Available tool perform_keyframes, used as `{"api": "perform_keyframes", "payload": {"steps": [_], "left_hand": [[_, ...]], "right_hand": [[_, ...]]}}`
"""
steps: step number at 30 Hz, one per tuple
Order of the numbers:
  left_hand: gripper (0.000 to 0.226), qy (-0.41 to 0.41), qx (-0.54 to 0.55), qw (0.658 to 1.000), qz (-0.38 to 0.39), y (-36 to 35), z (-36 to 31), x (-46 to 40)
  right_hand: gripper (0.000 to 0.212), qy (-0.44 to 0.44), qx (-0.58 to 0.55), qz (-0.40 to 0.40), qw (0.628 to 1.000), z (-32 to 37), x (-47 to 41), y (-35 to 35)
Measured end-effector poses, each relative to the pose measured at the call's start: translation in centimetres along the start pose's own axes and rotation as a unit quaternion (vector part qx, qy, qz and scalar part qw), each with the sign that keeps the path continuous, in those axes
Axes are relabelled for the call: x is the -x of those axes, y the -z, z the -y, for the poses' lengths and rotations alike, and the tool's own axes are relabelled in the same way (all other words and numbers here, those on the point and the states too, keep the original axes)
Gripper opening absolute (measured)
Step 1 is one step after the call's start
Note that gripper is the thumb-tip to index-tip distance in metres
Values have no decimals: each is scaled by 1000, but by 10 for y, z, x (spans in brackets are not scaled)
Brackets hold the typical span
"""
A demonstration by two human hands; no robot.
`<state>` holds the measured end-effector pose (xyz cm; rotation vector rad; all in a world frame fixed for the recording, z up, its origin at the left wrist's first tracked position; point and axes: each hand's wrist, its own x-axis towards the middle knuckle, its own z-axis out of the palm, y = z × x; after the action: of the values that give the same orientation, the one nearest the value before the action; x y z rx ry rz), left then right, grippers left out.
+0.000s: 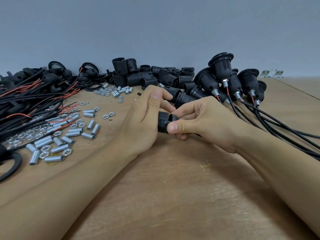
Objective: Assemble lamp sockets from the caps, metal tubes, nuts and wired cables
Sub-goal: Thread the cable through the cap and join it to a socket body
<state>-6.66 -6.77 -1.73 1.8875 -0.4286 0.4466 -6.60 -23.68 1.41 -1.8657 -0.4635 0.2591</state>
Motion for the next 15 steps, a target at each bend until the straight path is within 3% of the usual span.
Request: {"api": "perform_keyframes", "payload": {"steps": [7,9,12,15], "left_hand": [[73,10,11,999,-43,-3,-3,6],[71,8,-5,999,-41,-3,-3,6],[64,15,-64,998,8,1,0,0],[62,30,-87,995,34,12,5,-6]], "right_hand": [[43,34,-4,-30,999,-3,1,-9],[36,32,5,-25,999,-6,-1,-8],[7,39,31,10,999,-13,-6,-6],[16,44,48,10,998,-16,-12,-9]]}}
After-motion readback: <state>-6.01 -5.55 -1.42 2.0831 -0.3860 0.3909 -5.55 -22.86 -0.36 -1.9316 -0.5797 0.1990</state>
